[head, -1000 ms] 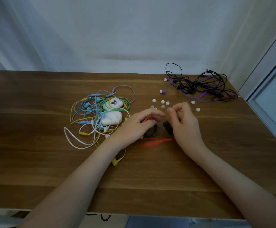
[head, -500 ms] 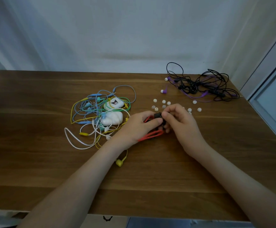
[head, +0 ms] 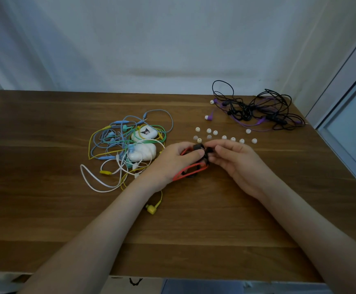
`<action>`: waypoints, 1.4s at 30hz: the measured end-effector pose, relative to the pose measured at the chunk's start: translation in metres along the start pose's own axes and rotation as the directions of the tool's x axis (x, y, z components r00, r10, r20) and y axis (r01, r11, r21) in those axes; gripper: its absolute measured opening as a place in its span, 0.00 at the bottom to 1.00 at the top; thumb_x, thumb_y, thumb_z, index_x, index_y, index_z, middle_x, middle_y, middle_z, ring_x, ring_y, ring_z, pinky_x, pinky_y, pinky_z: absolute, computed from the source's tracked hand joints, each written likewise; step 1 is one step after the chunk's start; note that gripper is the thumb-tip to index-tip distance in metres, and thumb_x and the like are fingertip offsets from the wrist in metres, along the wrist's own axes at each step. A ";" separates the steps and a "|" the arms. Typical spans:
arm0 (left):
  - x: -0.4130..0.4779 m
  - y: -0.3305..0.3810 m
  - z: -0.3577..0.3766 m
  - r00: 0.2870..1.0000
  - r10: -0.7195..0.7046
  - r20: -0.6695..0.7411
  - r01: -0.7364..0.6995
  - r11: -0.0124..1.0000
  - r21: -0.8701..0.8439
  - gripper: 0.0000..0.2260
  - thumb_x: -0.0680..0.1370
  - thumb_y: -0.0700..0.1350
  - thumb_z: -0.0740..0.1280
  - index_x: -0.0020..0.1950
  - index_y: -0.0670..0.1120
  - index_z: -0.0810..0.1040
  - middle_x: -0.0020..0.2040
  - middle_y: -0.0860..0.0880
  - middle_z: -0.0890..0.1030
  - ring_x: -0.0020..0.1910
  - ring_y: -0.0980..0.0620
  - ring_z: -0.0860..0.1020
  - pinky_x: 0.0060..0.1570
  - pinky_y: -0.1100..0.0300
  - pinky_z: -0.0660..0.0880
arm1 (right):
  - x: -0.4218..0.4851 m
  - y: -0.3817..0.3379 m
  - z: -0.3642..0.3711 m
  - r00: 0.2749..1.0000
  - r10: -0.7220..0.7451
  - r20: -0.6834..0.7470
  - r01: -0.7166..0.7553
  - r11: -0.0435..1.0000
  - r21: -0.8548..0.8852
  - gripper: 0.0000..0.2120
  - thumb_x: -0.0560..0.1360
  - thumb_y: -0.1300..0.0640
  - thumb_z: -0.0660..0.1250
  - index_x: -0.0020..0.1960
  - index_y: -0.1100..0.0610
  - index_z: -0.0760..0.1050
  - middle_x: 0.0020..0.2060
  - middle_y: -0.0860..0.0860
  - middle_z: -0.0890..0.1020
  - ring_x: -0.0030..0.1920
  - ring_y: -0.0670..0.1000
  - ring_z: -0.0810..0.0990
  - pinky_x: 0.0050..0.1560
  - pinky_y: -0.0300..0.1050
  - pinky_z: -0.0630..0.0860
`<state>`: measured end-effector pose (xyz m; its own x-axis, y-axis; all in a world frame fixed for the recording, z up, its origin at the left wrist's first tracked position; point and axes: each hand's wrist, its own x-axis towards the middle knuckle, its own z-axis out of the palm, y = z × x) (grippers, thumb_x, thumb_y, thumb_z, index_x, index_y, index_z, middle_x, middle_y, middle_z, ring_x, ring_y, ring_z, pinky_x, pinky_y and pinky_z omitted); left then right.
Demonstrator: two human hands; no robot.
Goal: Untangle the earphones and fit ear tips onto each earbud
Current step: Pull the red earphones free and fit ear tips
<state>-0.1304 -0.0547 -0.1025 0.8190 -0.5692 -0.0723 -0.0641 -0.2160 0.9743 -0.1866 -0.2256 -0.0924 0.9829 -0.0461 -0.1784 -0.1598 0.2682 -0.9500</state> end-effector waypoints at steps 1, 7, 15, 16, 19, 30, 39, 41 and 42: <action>0.000 0.000 0.000 1.000 -0.002 0.004 0.002 1.000 0.000 0.09 0.79 0.48 0.66 0.54 0.45 0.81 0.44 0.44 0.82 0.34 0.59 0.78 0.39 0.63 0.75 | 0.000 0.000 0.000 1.000 0.010 0.002 -0.010 1.000 0.001 0.10 0.78 0.68 0.59 0.53 0.63 0.79 0.52 0.56 0.80 0.42 0.46 0.81 0.47 0.38 0.79; 0.001 -0.002 0.000 0.999 -0.030 0.037 0.031 0.999 -0.025 0.07 0.79 0.46 0.66 0.50 0.46 0.82 0.40 0.49 0.83 0.44 0.50 0.79 0.51 0.51 0.74 | 0.000 0.001 0.002 0.999 0.034 0.000 -0.034 0.999 -0.035 0.07 0.76 0.68 0.61 0.49 0.61 0.76 0.41 0.53 0.78 0.39 0.46 0.78 0.42 0.37 0.78; -0.003 0.004 0.001 0.998 0.002 0.061 0.001 0.999 -0.039 0.12 0.81 0.42 0.63 0.55 0.34 0.79 0.38 0.47 0.79 0.25 0.64 0.73 0.29 0.73 0.67 | 0.000 0.003 0.006 1.000 -0.026 0.004 0.025 0.941 -0.337 0.06 0.78 0.64 0.61 0.48 0.58 0.76 0.37 0.51 0.78 0.36 0.46 0.75 0.38 0.38 0.73; -0.003 0.004 0.000 0.998 0.004 0.068 -0.003 1.000 -0.026 0.12 0.81 0.43 0.63 0.54 0.35 0.79 0.38 0.47 0.79 0.26 0.63 0.73 0.30 0.72 0.68 | -0.001 0.003 0.006 0.999 -0.033 0.008 0.034 0.924 -0.382 0.06 0.79 0.63 0.61 0.48 0.58 0.76 0.36 0.50 0.78 0.36 0.45 0.75 0.37 0.38 0.73; -0.003 0.003 -0.001 0.997 -0.003 0.081 0.004 1.000 -0.010 0.11 0.80 0.44 0.64 0.52 0.38 0.80 0.38 0.47 0.80 0.30 0.62 0.75 0.33 0.71 0.69 | -0.001 0.000 0.005 0.998 -0.021 0.055 0.045 0.877 -0.479 0.07 0.80 0.61 0.60 0.48 0.57 0.76 0.34 0.48 0.77 0.33 0.44 0.73 0.34 0.37 0.72; -0.004 0.008 0.002 0.999 -0.011 0.050 0.017 0.994 -0.107 0.10 0.81 0.42 0.62 0.54 0.36 0.79 0.37 0.47 0.78 0.25 0.63 0.73 0.27 0.72 0.67 | -0.001 -0.006 0.002 0.993 0.097 0.070 -0.089 0.989 -0.118 0.07 0.80 0.60 0.59 0.46 0.58 0.74 0.33 0.50 0.75 0.32 0.45 0.73 0.33 0.38 0.69; 0.000 0.003 -0.001 0.998 -0.022 0.063 0.028 0.995 -0.095 0.09 0.79 0.46 0.65 0.50 0.43 0.82 0.38 0.49 0.81 0.39 0.55 0.78 0.42 0.63 0.73 | 0.001 -0.004 0.002 0.990 0.101 0.096 -0.082 0.980 -0.180 0.06 0.80 0.61 0.59 0.47 0.58 0.75 0.34 0.50 0.76 0.32 0.45 0.73 0.33 0.38 0.71; 0.000 0.003 -0.001 0.997 -0.022 0.068 0.029 0.995 -0.096 0.07 0.79 0.45 0.65 0.47 0.46 0.82 0.38 0.50 0.81 0.39 0.55 0.78 0.41 0.63 0.73 | 0.001 -0.004 0.002 0.989 0.103 0.103 -0.083 0.980 -0.179 0.06 0.79 0.62 0.59 0.47 0.58 0.75 0.34 0.50 0.76 0.32 0.45 0.73 0.33 0.38 0.71; 0.000 0.003 0.000 0.998 -0.020 0.065 0.026 0.995 -0.096 0.07 0.80 0.45 0.65 0.47 0.46 0.81 0.37 0.50 0.81 0.37 0.57 0.78 0.39 0.66 0.72 | 0.001 -0.004 0.002 0.989 0.102 0.110 -0.082 0.981 -0.177 0.06 0.79 0.62 0.59 0.47 0.58 0.75 0.34 0.50 0.76 0.32 0.45 0.74 0.33 0.38 0.72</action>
<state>-0.1305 -0.0550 -0.0996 0.7812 -0.6153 -0.1055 0.0124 -0.1537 0.9880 -0.1849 -0.2249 -0.0884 0.9654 0.0874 -0.2456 -0.2536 0.0964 -0.9625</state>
